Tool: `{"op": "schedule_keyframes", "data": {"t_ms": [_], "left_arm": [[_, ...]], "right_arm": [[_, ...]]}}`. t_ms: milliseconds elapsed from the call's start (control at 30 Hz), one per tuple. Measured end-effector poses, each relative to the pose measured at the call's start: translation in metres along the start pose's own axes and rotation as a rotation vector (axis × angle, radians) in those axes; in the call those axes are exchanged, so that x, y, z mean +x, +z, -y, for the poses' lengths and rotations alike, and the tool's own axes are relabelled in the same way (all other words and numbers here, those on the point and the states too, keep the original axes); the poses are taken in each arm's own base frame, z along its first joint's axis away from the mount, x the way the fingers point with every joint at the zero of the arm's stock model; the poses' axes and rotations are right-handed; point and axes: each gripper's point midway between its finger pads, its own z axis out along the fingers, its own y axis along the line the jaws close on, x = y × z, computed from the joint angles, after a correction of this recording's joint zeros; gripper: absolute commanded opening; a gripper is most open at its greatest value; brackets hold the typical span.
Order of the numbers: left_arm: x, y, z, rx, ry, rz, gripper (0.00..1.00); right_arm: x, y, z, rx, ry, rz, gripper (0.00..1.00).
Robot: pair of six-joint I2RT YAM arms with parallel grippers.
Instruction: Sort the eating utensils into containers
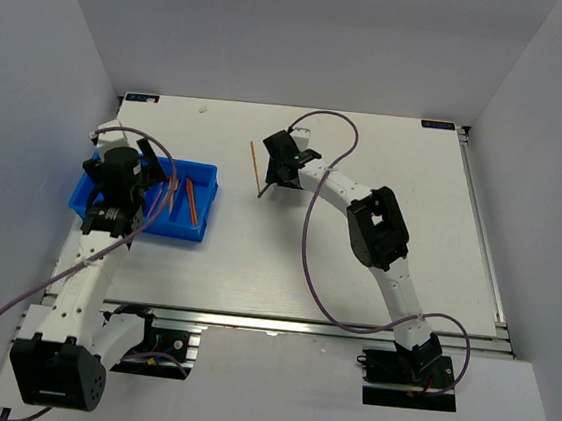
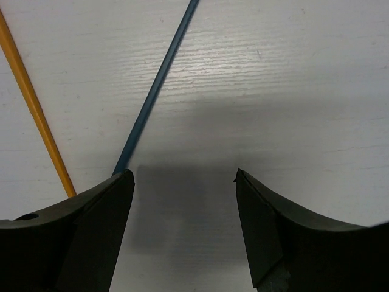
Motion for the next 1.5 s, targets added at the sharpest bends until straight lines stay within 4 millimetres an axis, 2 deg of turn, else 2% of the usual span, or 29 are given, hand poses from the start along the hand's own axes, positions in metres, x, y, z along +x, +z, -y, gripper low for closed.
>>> {"op": "schedule_keyframes", "data": {"t_ms": [133, 200, 367, 533, 667, 733, 867, 933, 1000, 1033, 1067, 1133, 1233, 1367, 1500], "left_arm": [[0.029, 0.015, 0.014, 0.046, 0.035, -0.108, 0.98], [0.036, 0.016, 0.019, 0.071, 0.04, -0.135, 0.98], [0.031, 0.012, 0.027, 0.122, 0.024, -0.125, 0.98], [0.031, 0.01, 0.032, 0.149, 0.02, -0.128, 0.98], [0.032, 0.01, 0.033, 0.158, 0.019, -0.131, 0.98], [0.032, 0.01, 0.034, 0.161, 0.019, -0.132, 0.98], [0.032, 0.009, 0.035, 0.167, 0.017, -0.134, 0.98], [0.033, 0.009, 0.035, 0.171, 0.016, -0.135, 0.98], [0.033, 0.009, 0.036, 0.172, 0.016, -0.136, 0.98], [0.033, 0.009, 0.036, 0.173, 0.016, -0.136, 0.98], [0.033, 0.009, 0.036, 0.173, 0.016, -0.136, 0.98], [0.033, 0.009, 0.036, 0.172, 0.016, -0.136, 0.98], [0.033, 0.009, 0.036, 0.173, 0.016, -0.136, 0.98], [0.034, 0.008, 0.039, 0.19, 0.013, -0.145, 0.98], [0.041, 0.005, 0.049, 0.244, -0.001, -0.182, 0.98]], "right_arm": [[0.004, 0.002, -0.007, -0.006, 0.009, -0.006, 0.7], [0.002, 0.004, -0.013, -0.015, 0.016, 0.002, 0.69], [0.006, 0.002, -0.017, 0.005, 0.03, 0.018, 0.69], [0.016, -0.006, -0.023, 0.005, 0.025, 0.017, 0.63], [-0.002, -0.006, -0.048, -0.031, 0.042, 0.046, 0.54], [-0.004, -0.005, -0.051, -0.039, 0.054, 0.052, 0.54], [0.014, 0.006, -0.037, 0.004, 0.053, 0.022, 0.52], [0.013, 0.006, -0.037, -0.001, 0.067, 0.02, 0.5], [0.012, 0.007, -0.036, -0.002, 0.072, 0.017, 0.44], [0.011, 0.008, -0.034, -0.003, 0.07, 0.014, 0.35], [0.011, 0.008, -0.033, -0.002, 0.066, 0.009, 0.31], [0.012, 0.009, -0.028, 0.005, 0.059, -0.004, 0.27], [0.014, 0.009, -0.021, -0.004, 0.057, -0.004, 0.26], [0.036, -0.01, 0.012, -0.016, 0.004, -0.064, 0.22], [0.048, -0.019, 0.038, -0.052, -0.079, -0.121, 0.2]]}}
